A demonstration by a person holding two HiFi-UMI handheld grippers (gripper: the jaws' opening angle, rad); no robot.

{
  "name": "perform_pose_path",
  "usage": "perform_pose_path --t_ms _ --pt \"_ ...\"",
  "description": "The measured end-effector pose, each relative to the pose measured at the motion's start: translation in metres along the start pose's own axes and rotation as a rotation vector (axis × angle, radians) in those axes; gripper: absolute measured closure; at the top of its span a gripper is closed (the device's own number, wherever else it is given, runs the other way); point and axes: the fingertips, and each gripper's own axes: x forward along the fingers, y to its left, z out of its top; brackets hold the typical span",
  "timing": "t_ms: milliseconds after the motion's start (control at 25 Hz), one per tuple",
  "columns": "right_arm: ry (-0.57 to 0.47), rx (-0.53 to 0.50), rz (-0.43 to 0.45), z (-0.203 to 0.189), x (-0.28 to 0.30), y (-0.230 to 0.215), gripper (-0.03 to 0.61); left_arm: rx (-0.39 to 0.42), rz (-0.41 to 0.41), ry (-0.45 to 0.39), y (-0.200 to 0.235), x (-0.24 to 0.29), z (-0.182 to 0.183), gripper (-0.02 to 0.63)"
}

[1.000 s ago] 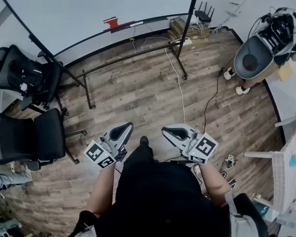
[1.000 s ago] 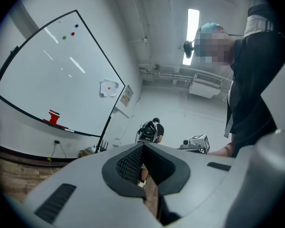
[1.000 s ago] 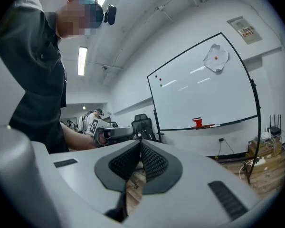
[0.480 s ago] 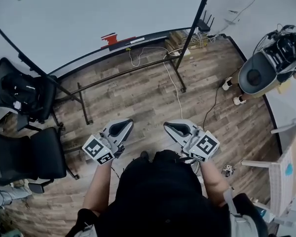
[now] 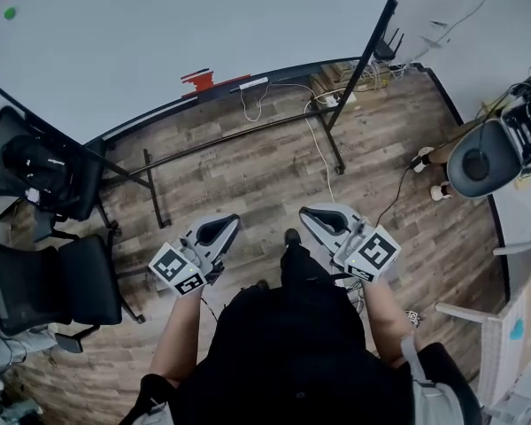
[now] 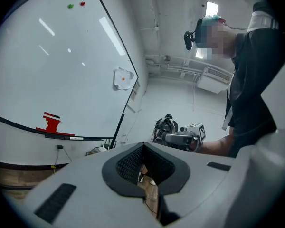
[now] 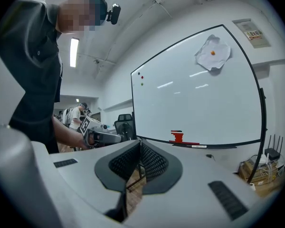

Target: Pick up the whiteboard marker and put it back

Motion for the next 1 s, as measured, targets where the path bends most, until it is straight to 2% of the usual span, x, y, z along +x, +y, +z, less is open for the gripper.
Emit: perform_pose_path --t_ms 320,520,720,1000 --pt "-0.026 0.011 0.079 0.021 0.016 -0.109 0.557 0.028 0.070 0.011 0.051 0.088 0.036 0.602" --pt "-0.046 0.006 0.147 0.033 0.025 -0.167 0.557 0.054 0.122 0.035 0.075 0.137 0.046 0.601" --pt "-0.049 0.014 0.229 0.034 0.041 -0.201 0.557 0.064 0.168 0.037 0.094 0.172 0.052 0.602" --pt "-0.014 0.041 0.268 0.020 0.064 -0.229 0.557 0.056 0.192 0.066 0.123 0.188 0.048 0.601"
